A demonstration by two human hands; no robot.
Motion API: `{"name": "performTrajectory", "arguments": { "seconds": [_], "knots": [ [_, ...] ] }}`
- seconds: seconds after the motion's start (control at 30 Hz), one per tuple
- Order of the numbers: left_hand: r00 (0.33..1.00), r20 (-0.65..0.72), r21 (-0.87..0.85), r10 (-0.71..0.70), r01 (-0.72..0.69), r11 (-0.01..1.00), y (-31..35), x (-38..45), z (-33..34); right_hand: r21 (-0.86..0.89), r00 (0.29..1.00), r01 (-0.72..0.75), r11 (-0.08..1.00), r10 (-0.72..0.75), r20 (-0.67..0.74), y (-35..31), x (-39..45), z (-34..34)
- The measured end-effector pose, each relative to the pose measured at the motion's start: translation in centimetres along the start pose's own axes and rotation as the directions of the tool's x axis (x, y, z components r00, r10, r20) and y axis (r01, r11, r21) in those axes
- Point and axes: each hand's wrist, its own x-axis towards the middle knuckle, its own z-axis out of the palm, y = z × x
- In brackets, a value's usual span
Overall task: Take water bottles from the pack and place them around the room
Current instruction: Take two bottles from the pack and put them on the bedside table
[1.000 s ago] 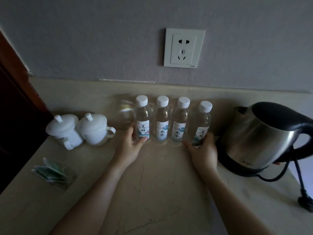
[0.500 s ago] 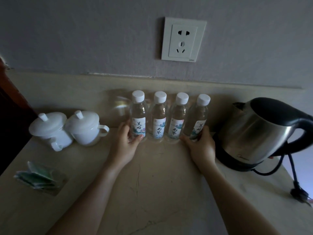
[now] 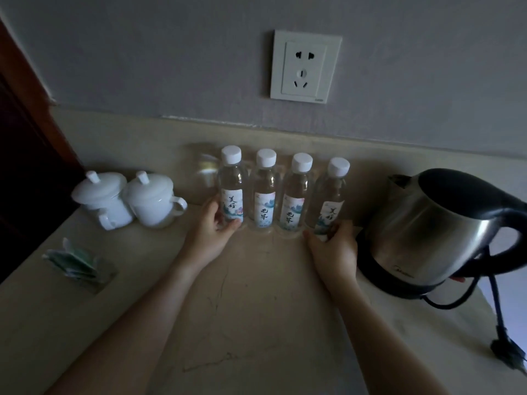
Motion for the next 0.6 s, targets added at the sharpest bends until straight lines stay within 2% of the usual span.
{"name": "performTrajectory", "arguments": {
  "seconds": [0.07,0.13,0.17,0.27,0.33,0.4,0.47,0.53,0.6],
  "knots": [
    [0.997,-0.022,-0.008,-0.074,0.073,0.997,1.1,-1.5,0.7,0.081,0.998,-0.055,0.995,0.058,-0.035,-0.4,-1.2,-0.5],
    [0.981,-0.172,-0.011,-0.088,0.087,0.996,2.7,-4.2,1.2,0.189,0.992,-0.091,0.978,0.105,-0.069,-0.7,-3.6,-0.5],
    [0.967,-0.255,0.024,-0.031,0.038,0.999,3.7,-5.9,1.2,0.233,0.993,-0.084,0.969,0.101,-0.063,-1.0,-5.3,0.0],
    [0.898,-0.413,0.173,0.155,-0.09,0.981,7.2,-11.5,-1.5,0.362,0.995,0.041,0.931,-0.072,0.071,-3.7,-10.9,3.1],
    [0.831,-0.512,0.251,0.218,-0.098,0.963,9.5,-15.2,-5.5,0.465,0.937,0.133,0.875,-0.265,0.229,-7.1,-15.1,6.1],
    [0.745,-0.605,0.368,0.28,-0.05,0.928,11.3,-19.6,-10.5,0.542,0.811,0.178,0.821,-0.435,0.392,-11.0,-19.8,8.7],
    [0.655,-0.69,0.446,0.308,0.05,0.894,12.4,-24.8,-15.8,0.587,0.655,0.203,0.783,-0.555,0.514,-14.5,-24.9,11.2],
    [0.558,-0.779,0.46,0.287,0.197,0.866,12.9,-30.7,-20.7,0.621,0.474,0.177,0.764,-0.619,0.627,-17.3,-30.6,13.4],
    [0.432,-0.871,0.4,0.236,0.341,0.851,13.4,-36.7,-25.2,0.636,0.305,0.082,0.767,-0.627,0.717,-19.4,-36.6,15.3]
  ]
}}
